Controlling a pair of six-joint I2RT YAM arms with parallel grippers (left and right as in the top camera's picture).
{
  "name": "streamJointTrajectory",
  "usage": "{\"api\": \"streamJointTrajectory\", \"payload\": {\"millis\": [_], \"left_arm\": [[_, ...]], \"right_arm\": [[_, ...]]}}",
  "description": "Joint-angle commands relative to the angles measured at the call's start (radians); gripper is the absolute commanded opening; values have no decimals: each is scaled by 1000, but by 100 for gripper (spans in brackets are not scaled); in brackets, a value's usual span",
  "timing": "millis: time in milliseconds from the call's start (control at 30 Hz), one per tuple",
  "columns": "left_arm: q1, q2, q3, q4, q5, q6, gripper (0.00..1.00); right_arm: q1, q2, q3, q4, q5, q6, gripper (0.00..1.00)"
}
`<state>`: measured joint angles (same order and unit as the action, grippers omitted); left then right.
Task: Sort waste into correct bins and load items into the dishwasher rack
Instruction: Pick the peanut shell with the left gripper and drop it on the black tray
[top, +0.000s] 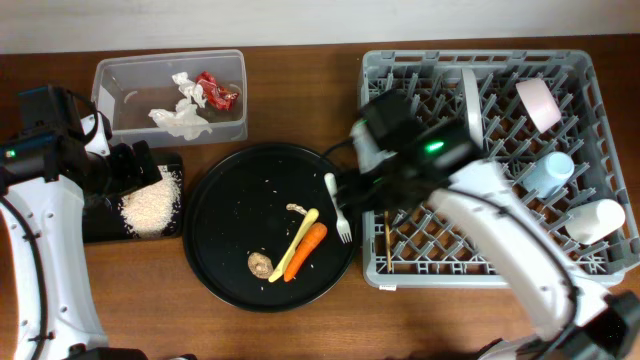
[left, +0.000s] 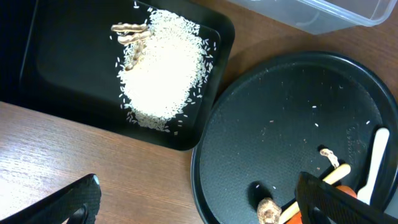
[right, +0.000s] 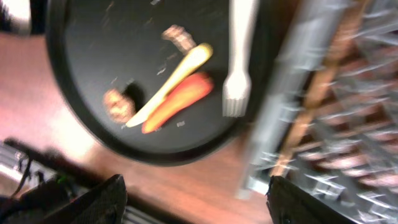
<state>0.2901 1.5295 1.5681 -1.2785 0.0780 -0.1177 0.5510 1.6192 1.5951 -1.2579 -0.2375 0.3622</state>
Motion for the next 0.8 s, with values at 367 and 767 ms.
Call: {"api": "streamJointTrajectory", "payload": {"millis": [367, 767], "left_arm": [[-135, -9, -24, -9, 12, -9, 99], [-602, -4, -680, 307, 140, -322, 99]], "right_arm": [[101, 69, -63, 125, 299, 369, 77], [-604, -148, -64, -116, 295, 60, 82]]}}
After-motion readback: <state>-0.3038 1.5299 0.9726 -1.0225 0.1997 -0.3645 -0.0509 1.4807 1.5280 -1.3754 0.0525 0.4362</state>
